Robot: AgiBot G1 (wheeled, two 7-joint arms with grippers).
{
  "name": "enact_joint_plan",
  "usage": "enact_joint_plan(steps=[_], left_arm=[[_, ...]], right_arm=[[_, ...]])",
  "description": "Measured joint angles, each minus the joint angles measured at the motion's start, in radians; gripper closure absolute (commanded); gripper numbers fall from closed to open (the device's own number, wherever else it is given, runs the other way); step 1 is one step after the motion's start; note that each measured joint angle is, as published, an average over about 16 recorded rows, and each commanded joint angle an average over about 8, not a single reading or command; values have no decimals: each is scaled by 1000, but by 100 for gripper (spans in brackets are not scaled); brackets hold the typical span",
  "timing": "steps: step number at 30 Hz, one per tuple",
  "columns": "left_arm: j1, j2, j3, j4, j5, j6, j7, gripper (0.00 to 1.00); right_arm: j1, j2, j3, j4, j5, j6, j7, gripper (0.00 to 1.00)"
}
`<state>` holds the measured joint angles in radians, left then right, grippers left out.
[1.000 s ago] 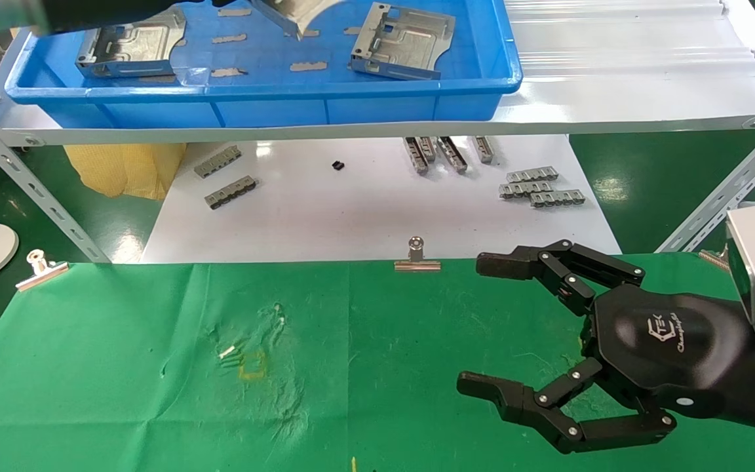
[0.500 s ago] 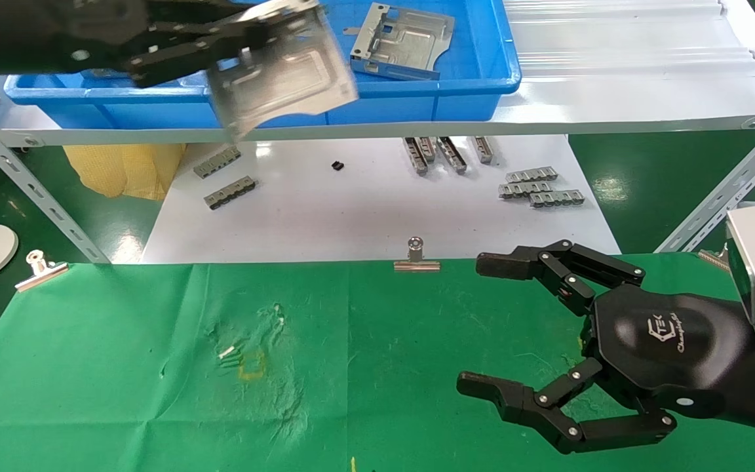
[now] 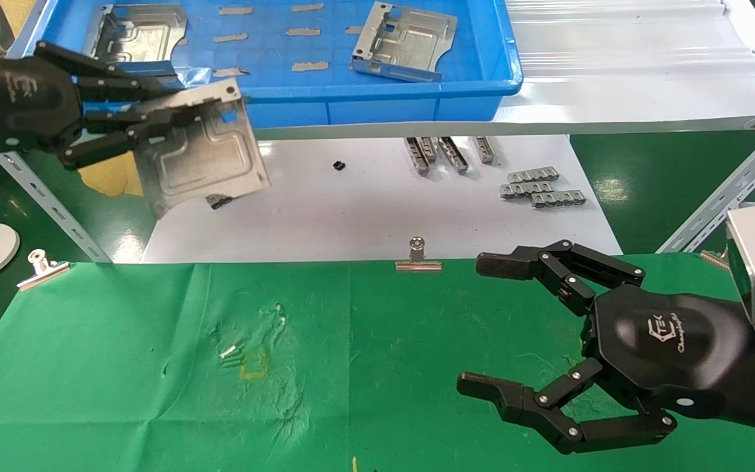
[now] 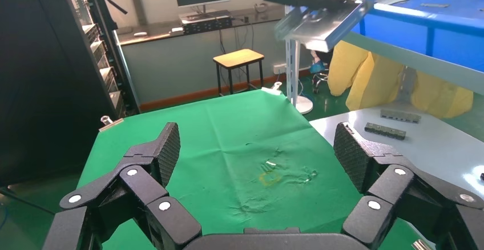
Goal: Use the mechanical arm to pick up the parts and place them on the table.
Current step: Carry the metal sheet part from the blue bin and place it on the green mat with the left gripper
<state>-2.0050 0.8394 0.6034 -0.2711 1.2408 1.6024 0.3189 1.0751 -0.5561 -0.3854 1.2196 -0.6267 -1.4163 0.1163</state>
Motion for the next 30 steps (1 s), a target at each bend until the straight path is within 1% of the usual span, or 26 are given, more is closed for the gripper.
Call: enact_joint_plan(steps=[11, 18, 24, 30], left_arm=[[117, -87, 75, -138, -177, -1, -45, 100], [160, -120, 147, -216, -253, -4, -51, 100], [195, -122, 234, -259, -263, -9, -20, 100], [229, -87, 320, -242, -228, -22, 59, 100]], right_arm=[[0, 0, 0, 0, 0, 0, 0, 0], [0, 0, 0, 0, 0, 0, 0, 0], [0, 0, 0, 0, 0, 0, 0, 0], [0, 0, 0, 0, 0, 0, 0, 0]])
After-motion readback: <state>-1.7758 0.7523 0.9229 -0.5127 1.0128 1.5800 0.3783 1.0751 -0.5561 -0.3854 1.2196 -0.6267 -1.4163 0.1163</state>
